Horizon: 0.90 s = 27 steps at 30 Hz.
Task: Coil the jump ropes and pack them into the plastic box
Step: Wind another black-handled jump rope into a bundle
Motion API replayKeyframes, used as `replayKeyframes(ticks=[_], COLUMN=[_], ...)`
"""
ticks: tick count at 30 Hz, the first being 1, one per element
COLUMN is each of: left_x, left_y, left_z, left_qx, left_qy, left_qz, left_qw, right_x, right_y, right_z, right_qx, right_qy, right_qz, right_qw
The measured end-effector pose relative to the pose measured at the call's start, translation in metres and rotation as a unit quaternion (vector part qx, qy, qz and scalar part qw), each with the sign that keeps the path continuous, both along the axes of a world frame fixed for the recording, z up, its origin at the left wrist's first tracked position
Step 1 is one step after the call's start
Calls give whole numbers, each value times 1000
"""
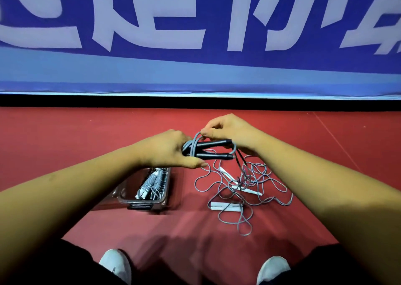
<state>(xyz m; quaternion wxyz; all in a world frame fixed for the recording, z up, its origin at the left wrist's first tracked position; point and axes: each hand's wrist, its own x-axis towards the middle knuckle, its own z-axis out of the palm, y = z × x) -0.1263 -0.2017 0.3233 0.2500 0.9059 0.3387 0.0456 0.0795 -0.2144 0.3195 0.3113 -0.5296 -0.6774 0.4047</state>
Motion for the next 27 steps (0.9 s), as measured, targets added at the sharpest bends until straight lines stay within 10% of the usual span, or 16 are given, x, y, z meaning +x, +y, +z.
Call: replayKeyframes(ticks=[5,13,23,27], left_x=[2,-2,-2,-2], left_y=[0,12,27,24], left_z=[8,14,6,1], left_qx=[-23,-128,5,64], left_qy=[-106,-207,-23,104], left_qz=[49,107,204,162], left_qw=[993,964,979,979], right_x=[-6,-18,-29,-31], right_y=[-10,-22,-33,-28], right_z=[-18,-31,-16,-7], right_qx=[-143,-170,-145,19], right_qy=[210,181,-27,-188], right_qz=[-9,1,33,59], right_qw=[967,969,989,980])
